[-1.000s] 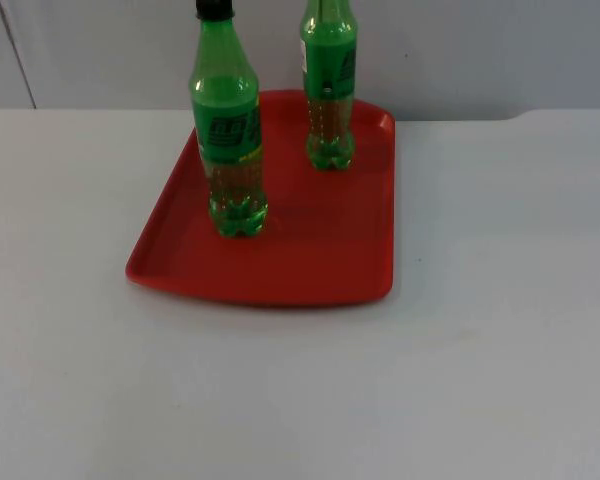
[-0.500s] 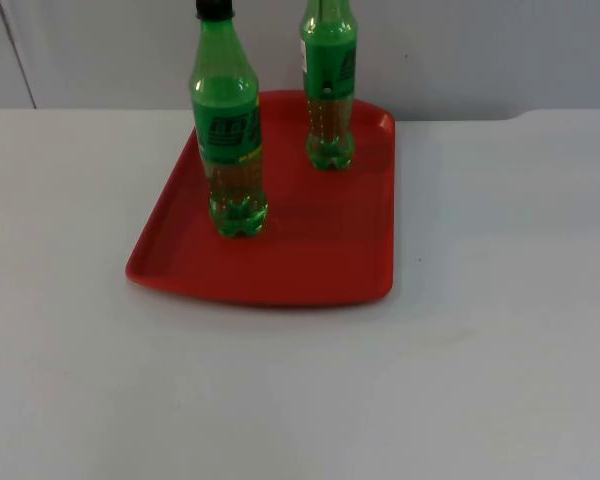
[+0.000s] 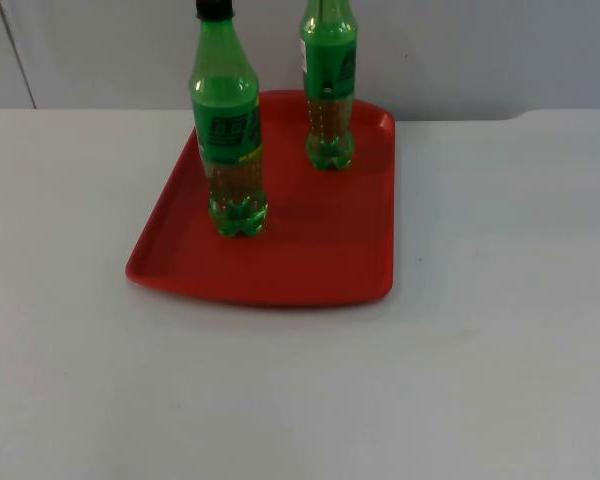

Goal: Place the bottle upright on the tray.

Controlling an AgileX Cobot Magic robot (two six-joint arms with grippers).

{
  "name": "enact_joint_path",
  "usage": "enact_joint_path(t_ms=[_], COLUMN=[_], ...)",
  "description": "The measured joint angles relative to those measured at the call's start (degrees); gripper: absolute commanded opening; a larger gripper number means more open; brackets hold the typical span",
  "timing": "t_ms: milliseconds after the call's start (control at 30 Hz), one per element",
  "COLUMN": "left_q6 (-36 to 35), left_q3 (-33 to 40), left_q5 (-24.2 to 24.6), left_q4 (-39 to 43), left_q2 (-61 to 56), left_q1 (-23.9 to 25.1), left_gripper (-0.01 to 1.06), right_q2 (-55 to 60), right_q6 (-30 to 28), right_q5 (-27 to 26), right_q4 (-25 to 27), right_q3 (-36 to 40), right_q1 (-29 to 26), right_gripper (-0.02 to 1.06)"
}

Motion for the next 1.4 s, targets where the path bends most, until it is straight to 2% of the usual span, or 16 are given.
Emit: enact_joint_path(t_ms=[667,1400], left_q6=[-0.07,-0.07], left_q3=[0.00,0.00], left_q5=[0.00,0.00], left_q4=[0.63,1.21], left_q2=[0.00,0.00], left_q1=[1.02,13.68], left_gripper=[1.05,1.05], right_q2=[0.00,0.00], right_q6=[0.00,0.00], right_q5=[0.00,0.00], right_q4=[0.00,0.00], right_q3=[0.00,0.00], right_q1=[0.00,0.00], right_gripper=[1.05,1.05])
